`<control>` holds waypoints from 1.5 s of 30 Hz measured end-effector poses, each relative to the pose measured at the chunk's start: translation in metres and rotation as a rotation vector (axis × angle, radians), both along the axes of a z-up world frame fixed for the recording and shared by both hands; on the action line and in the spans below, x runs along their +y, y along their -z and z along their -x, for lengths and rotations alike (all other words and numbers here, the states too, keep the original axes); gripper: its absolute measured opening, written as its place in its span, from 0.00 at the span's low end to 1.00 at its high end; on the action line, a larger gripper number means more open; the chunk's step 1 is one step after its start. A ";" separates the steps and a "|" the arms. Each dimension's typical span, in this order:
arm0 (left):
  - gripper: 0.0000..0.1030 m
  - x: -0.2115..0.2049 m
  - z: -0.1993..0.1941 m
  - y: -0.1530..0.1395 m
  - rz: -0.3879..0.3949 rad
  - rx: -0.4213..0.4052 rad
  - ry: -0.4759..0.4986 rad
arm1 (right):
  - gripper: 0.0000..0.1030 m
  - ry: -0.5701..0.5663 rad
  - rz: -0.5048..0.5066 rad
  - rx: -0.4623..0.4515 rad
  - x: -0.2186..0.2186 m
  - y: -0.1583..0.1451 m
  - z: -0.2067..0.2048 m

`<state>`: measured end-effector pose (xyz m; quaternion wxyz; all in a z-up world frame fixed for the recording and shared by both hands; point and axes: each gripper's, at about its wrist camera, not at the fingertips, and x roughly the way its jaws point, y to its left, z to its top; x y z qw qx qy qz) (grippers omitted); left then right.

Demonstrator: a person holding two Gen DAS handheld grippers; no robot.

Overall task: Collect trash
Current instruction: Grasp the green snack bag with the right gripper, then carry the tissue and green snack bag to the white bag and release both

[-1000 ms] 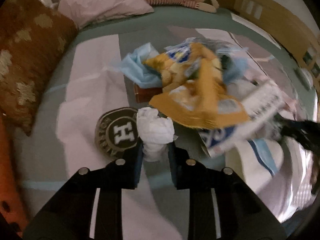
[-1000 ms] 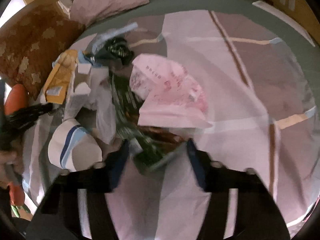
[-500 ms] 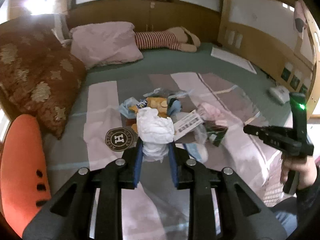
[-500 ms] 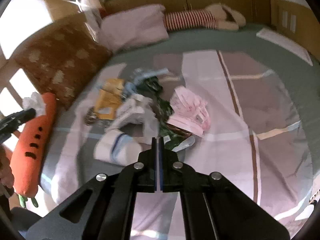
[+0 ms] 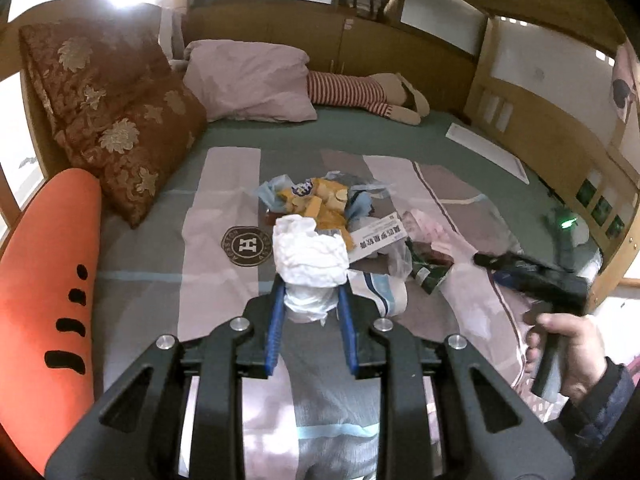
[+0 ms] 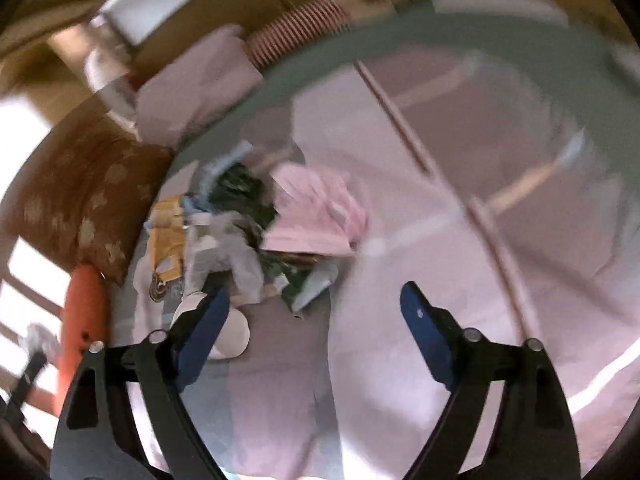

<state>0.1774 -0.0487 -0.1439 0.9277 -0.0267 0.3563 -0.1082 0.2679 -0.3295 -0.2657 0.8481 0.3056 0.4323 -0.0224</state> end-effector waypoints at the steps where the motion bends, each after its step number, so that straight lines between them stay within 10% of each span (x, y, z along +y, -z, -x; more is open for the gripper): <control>1: 0.25 0.000 0.001 -0.002 0.005 -0.007 -0.001 | 0.70 -0.002 -0.014 0.011 -0.001 0.007 -0.009; 10: 0.26 0.001 0.004 -0.009 0.023 -0.023 0.012 | 0.59 -0.091 0.037 0.088 0.025 0.039 -0.055; 12: 0.26 0.001 0.003 -0.009 0.024 -0.021 0.009 | 0.47 -0.124 0.048 0.079 0.029 0.043 -0.058; 14: 0.26 0.001 0.003 -0.009 0.022 -0.021 0.008 | 0.12 -0.171 0.050 0.079 0.033 0.042 -0.057; 16: 0.26 0.001 0.002 -0.008 0.019 -0.017 0.005 | 0.09 -0.194 0.052 0.068 0.038 0.030 -0.052; 27: 0.26 -0.001 0.003 -0.001 0.004 0.001 0.011 | 0.07 -0.268 0.250 -0.215 0.076 -0.080 0.064; 45: 0.26 -0.015 -0.001 0.013 -0.052 0.027 0.016 | 0.07 -0.285 0.370 -0.301 0.102 -0.092 0.108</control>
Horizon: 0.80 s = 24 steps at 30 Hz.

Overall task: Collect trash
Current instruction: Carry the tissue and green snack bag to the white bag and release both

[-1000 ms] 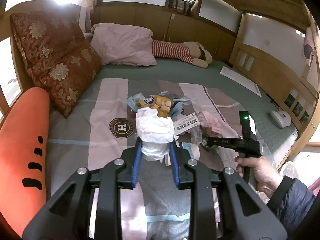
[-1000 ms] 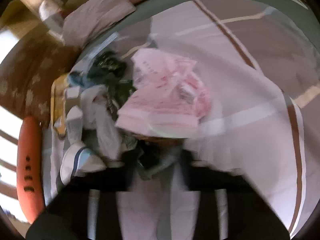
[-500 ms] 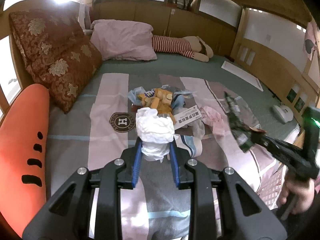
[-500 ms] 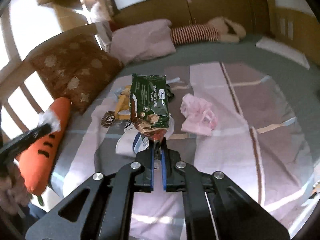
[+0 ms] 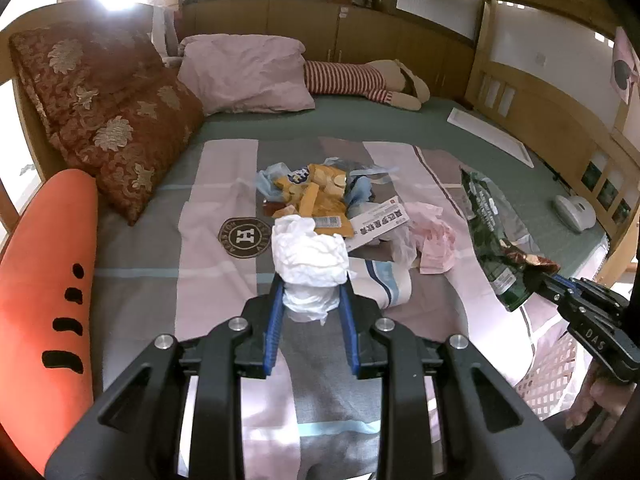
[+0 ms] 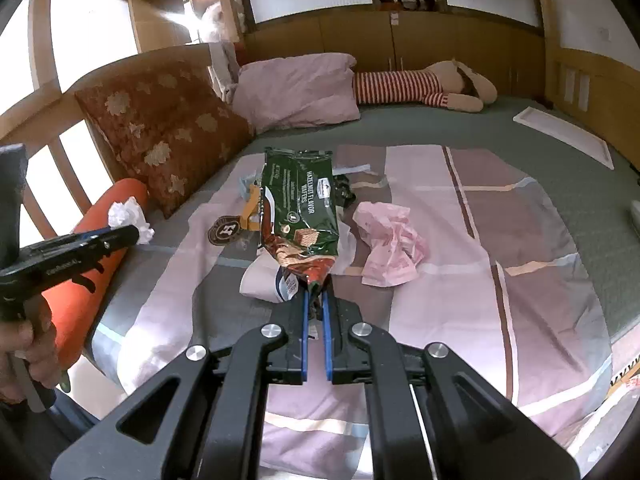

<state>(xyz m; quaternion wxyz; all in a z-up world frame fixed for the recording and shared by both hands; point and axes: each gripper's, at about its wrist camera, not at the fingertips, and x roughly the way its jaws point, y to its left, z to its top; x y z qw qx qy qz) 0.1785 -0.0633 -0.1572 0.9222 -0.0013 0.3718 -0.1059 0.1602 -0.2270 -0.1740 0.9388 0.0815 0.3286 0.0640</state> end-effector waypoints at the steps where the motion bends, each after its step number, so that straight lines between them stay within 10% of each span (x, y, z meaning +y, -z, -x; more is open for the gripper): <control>1: 0.26 -0.002 0.000 0.000 0.000 0.000 0.005 | 0.07 0.007 -0.008 -0.015 -0.004 -0.005 0.006; 10: 0.25 -0.075 0.011 -0.006 0.036 0.025 0.189 | 0.07 0.195 0.089 -0.055 -0.090 -0.038 0.132; 19: 0.25 -0.250 0.093 -0.008 -0.020 0.063 0.632 | 0.07 0.472 0.102 0.167 -0.183 0.033 0.258; 24: 0.25 -0.338 0.142 -0.005 0.035 0.159 0.814 | 0.51 0.621 0.007 0.237 -0.222 0.058 0.278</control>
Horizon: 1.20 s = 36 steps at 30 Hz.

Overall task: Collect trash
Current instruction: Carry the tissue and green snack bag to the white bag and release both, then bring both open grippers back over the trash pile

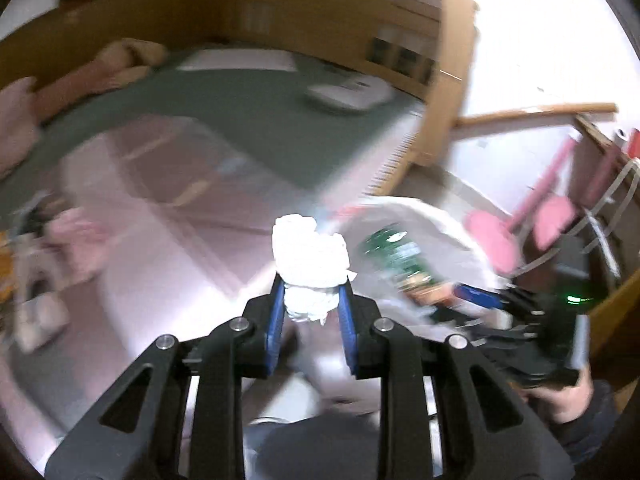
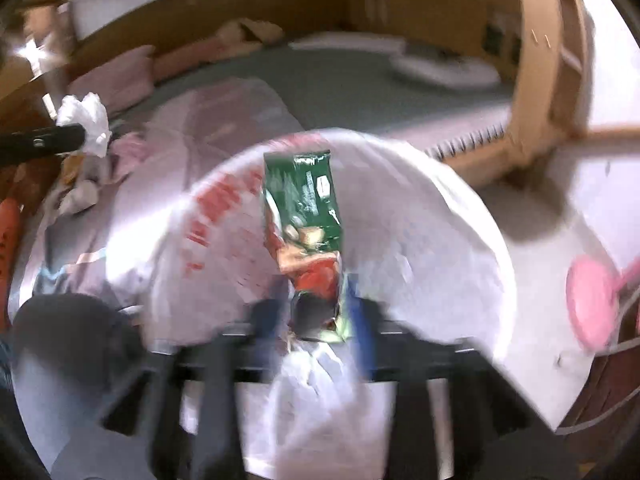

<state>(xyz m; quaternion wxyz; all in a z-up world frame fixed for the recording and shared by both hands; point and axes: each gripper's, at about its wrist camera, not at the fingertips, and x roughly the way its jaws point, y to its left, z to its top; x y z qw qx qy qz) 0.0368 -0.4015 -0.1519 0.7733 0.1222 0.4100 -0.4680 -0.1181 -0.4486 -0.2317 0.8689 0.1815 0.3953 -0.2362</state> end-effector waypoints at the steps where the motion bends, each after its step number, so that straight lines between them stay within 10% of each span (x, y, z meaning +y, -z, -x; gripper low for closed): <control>1: 0.25 -0.014 0.006 0.003 -0.003 0.019 0.019 | 0.53 0.029 -0.010 -0.049 -0.007 -0.008 0.007; 4: 0.34 -0.054 0.020 0.022 -0.047 0.071 0.087 | 0.62 0.107 0.022 -0.186 -0.016 -0.041 0.026; 6: 0.73 -0.073 0.023 0.035 -0.071 0.100 0.135 | 0.64 0.118 0.044 -0.221 -0.018 -0.053 0.029; 14: 0.90 0.021 -0.042 -0.016 0.090 0.018 -0.087 | 0.71 0.018 0.033 -0.272 0.012 -0.065 0.001; 26: 0.95 0.307 -0.109 -0.023 0.006 -0.180 -0.752 | 0.78 -0.462 0.059 -0.373 0.186 -0.104 -0.182; 36: 0.95 0.353 -0.104 -0.004 -0.017 -0.148 -0.829 | 0.78 -0.551 0.087 -0.291 0.245 -0.069 -0.254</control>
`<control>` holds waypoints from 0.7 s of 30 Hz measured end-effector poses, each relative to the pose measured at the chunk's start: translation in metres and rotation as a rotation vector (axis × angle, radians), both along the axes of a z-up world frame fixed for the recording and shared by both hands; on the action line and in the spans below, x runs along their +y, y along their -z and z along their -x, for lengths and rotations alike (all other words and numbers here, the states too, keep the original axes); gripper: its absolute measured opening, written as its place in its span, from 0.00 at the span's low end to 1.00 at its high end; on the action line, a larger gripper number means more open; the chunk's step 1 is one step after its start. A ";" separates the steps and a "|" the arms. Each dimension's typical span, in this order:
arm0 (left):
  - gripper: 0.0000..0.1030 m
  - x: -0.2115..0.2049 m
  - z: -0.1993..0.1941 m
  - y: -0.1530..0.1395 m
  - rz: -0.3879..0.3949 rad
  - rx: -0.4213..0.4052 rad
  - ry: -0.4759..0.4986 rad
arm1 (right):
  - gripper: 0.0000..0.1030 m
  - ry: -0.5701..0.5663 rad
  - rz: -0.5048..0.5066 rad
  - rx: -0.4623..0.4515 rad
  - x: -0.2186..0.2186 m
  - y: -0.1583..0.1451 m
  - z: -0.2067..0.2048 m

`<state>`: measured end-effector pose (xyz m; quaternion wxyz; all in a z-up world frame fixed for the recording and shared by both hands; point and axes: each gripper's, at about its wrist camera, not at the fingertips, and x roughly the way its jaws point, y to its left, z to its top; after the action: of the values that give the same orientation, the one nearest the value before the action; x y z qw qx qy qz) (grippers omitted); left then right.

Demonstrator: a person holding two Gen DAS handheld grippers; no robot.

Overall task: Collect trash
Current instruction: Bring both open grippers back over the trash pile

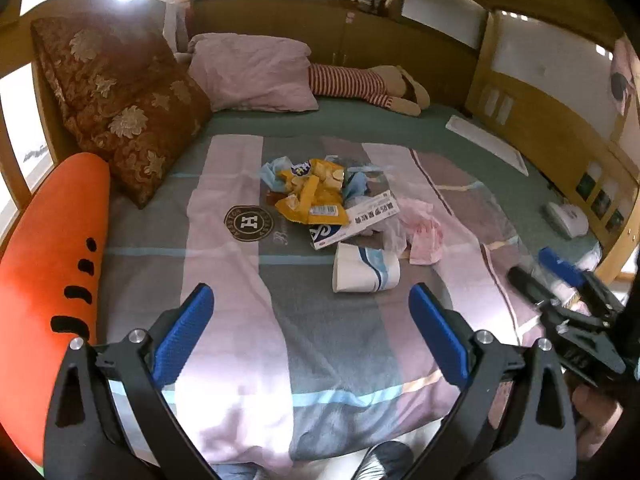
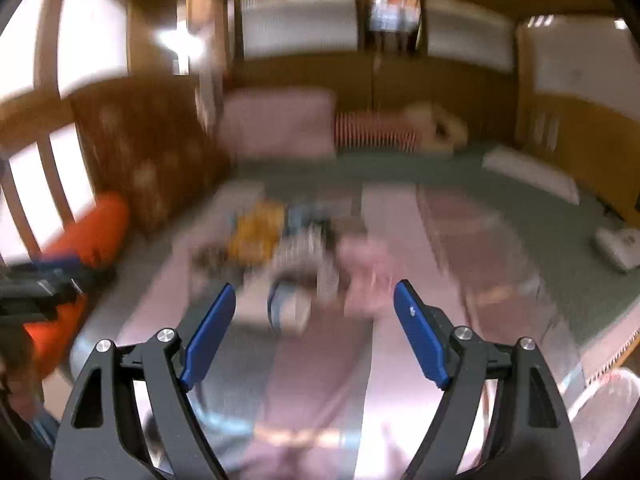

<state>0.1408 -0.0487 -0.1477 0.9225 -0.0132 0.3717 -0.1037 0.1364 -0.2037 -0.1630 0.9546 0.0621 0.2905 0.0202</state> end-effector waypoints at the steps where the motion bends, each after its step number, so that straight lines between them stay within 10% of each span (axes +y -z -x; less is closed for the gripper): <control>1: 0.95 -0.001 0.001 0.002 -0.010 -0.001 0.006 | 0.78 0.011 -0.001 -0.029 -0.002 -0.003 0.004; 21: 0.95 -0.004 -0.004 0.015 -0.018 0.027 -0.004 | 0.78 0.010 0.002 -0.020 -0.002 0.001 0.000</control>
<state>0.1444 -0.0524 -0.1626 0.9177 -0.0070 0.3849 -0.0983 0.1360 -0.2058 -0.1639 0.9577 0.0623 0.2805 0.0156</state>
